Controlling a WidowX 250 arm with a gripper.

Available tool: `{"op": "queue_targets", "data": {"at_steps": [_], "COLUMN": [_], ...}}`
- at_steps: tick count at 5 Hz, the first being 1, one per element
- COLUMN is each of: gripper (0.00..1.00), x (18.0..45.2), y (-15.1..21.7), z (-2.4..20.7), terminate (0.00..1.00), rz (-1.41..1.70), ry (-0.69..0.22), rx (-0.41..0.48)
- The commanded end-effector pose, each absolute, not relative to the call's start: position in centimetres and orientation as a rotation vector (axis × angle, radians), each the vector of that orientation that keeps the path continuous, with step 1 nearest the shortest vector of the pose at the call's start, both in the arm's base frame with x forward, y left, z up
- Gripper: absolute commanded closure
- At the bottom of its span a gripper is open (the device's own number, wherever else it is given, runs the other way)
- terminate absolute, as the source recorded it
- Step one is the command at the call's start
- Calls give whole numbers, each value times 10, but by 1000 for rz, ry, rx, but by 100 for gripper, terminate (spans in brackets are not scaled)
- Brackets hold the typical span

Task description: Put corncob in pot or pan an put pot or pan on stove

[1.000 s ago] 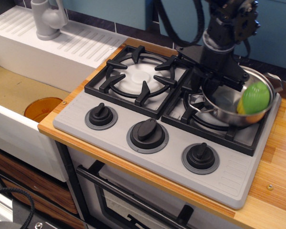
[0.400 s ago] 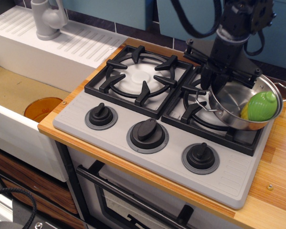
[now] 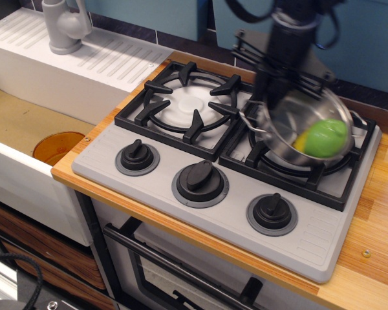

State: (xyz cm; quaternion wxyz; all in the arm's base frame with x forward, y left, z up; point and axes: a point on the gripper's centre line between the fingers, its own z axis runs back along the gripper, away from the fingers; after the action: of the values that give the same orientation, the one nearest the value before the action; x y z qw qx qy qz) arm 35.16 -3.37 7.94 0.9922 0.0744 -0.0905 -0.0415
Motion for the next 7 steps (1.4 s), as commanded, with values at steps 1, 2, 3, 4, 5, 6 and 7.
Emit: {"op": "queue_targets", "data": {"at_steps": [1, 2, 3, 4, 5, 6, 7], "gripper": [100, 100, 100, 100, 100, 100, 100], "x": [373, 378, 384, 389, 392, 392, 389], "y": [9, 30, 48, 61, 74, 88, 103], "z": [113, 113, 110, 103, 93, 86, 81], "terminate": [0, 0, 0, 0, 0, 0, 0], "rz": [-123, -144, -160, -172, -183, -194, -206], "ry": [-282, -276, -273, -280, -291, -301, -305], "rx": [129, 120, 114, 100, 87, 84, 87]}}
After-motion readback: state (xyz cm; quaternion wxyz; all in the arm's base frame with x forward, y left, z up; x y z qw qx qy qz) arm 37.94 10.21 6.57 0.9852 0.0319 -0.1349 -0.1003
